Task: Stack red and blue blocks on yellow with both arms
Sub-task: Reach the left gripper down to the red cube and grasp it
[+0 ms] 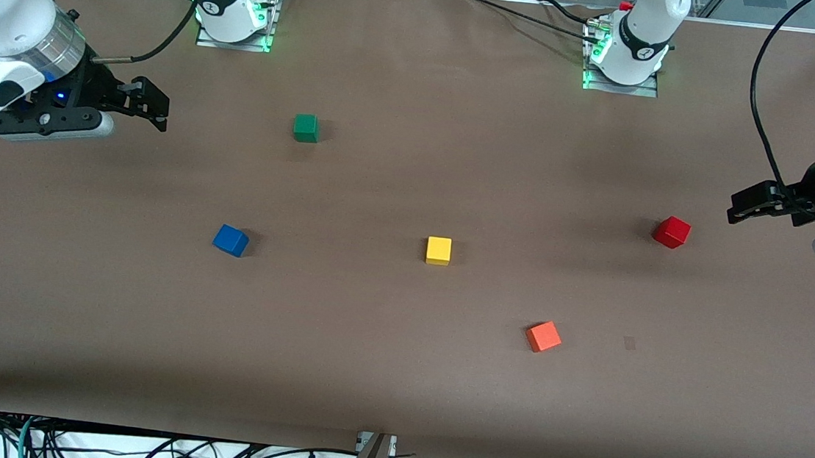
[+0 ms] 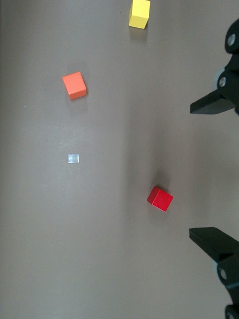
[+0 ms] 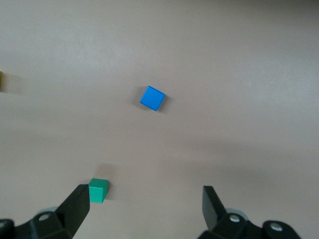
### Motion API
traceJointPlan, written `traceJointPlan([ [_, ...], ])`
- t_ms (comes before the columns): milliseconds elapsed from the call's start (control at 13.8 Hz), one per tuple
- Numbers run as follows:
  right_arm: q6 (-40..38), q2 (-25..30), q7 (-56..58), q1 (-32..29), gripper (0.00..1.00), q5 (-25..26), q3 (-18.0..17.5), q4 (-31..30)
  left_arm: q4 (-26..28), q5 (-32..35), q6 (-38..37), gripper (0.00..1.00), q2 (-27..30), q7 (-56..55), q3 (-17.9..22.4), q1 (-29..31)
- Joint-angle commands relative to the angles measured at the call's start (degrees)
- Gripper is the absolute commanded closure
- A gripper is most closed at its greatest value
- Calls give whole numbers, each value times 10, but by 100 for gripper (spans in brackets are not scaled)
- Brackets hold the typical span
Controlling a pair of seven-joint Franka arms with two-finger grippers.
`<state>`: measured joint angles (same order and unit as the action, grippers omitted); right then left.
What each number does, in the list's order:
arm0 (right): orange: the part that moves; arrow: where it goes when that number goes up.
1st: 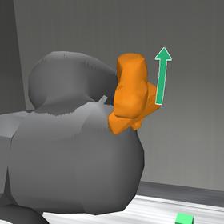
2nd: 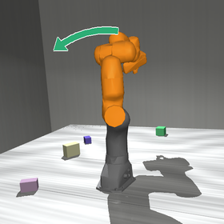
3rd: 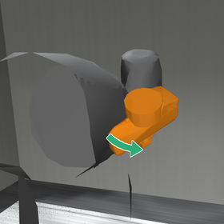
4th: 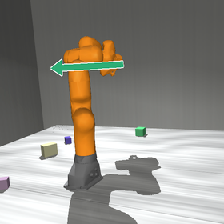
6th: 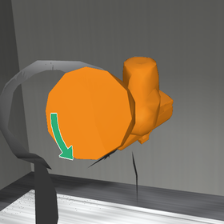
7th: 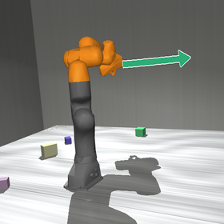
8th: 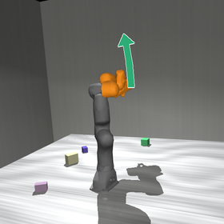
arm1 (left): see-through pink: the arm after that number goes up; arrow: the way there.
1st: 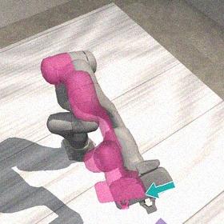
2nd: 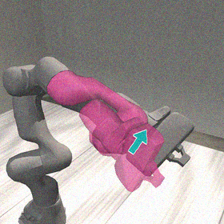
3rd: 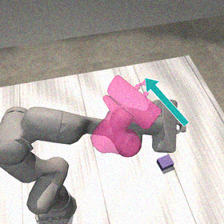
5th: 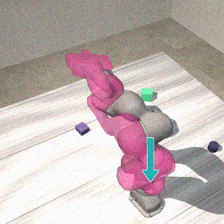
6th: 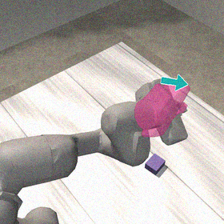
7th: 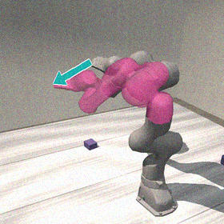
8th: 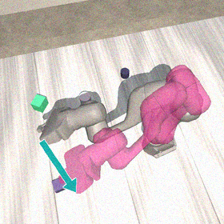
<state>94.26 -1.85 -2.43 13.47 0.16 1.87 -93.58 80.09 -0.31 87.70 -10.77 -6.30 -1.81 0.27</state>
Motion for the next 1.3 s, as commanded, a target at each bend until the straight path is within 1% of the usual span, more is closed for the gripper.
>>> traceJointPlan([
  [0, -12, -4, -6, -6, 0, -12, -3, 14, 17, -8, 2, 0, 18, -4, -2, 3],
  [145, -12, -4, -6, -6, 0, -16, -2, 15, 19, -10, 3, 0, 17, 5, -2, 10],
  [290, -12, -4, -6, -6, 0, -16, -2, 15, 32, -7, 5, 0, 0, 11, -1, 7],
  [362, -11, -4, -6, -6, 0, -16, -2, 15, 55, -7, 12, 0, -7, 11, -2, 7],
  [507, -9, -4, -6, -6, 0, -17, -3, 15, 118, -5, 49, 0, -16, 12, -2, 10],
  [580, -8, -4, -6, -6, 0, -17, -3, 15, 150, -2, 77, 0, -20, 12, -1, 11],
  [725, -5, -4, -6, -5, 0, -26, -3, 16, 227, 0, 160, 0, -35, 29, -1, 18],
  [870, -4, -4, -6, -6, 0, -36, -2, 16, 295, 0, 250, 0, -43, 97, 0, 30],
  [942, 0, -4, -6, -6, 0, -37, -2, 16, 320, 2, 285, 0, -43, 124, 0, 33],
  [1087, 4, -4, -6, -6, 0, -37, -2, 16, 366, 34, 352, 0, -45, 194, 0, 47],
  [1232, 4, -4, -6, -8, 0, -36, -2, 16, 422, 39, 434, 0, -48, 236, 0, 54],
])
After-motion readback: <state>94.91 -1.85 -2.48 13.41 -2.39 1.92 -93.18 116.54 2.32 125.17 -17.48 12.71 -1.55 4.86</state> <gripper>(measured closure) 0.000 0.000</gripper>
